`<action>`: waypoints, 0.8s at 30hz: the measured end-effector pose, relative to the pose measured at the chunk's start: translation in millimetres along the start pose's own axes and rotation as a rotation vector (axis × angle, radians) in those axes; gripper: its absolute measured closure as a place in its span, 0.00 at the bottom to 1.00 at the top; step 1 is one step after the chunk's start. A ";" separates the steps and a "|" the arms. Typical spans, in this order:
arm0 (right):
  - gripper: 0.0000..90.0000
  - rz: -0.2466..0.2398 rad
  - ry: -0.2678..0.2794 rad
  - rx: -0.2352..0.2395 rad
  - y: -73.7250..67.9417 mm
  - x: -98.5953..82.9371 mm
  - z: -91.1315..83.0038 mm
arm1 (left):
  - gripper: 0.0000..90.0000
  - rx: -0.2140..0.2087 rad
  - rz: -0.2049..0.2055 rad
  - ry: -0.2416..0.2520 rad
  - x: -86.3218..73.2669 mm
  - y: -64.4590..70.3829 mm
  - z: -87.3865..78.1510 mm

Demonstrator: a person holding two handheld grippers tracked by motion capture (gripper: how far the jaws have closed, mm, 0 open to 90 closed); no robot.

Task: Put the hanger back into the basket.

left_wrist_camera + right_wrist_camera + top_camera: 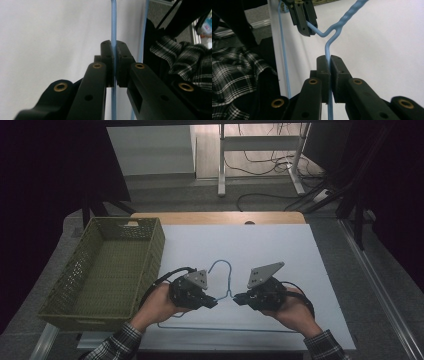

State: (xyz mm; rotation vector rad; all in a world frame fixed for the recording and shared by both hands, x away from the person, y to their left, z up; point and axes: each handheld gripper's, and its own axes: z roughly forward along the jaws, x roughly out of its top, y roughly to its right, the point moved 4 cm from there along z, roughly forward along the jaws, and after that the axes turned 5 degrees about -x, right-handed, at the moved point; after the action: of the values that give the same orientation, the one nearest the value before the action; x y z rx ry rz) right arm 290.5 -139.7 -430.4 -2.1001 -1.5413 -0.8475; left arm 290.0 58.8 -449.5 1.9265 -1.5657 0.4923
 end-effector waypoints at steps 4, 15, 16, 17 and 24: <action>0.79 0.019 0.001 -0.021 1.7 0.1 -1.7 | 0.97 -0.001 -0.026 0.012 1.0 -1.2 -1.4; 0.36 0.118 0.063 -0.085 12.0 -8.5 -24.2 | 0.97 0.049 -0.137 0.084 -3.8 -14.9 -24.1; 0.32 0.121 0.070 -0.093 12.6 -9.9 -25.7 | 0.97 0.051 -0.155 0.092 -4.4 -16.4 -26.6; 0.28 0.130 0.074 -0.101 13.1 -11.3 -27.1 | 0.97 0.059 -0.169 0.116 -4.4 -17.0 -28.7; 0.09 0.177 0.093 -0.170 14.6 -21.5 -33.1 | 0.97 0.122 -0.217 0.163 -10.2 -26.7 -55.3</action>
State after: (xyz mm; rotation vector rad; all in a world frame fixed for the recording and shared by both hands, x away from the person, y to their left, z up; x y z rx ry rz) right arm 292.2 -180.5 -420.0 -2.2413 -1.2539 -1.0264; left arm 318.2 105.9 -420.1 2.0616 -1.2327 0.6454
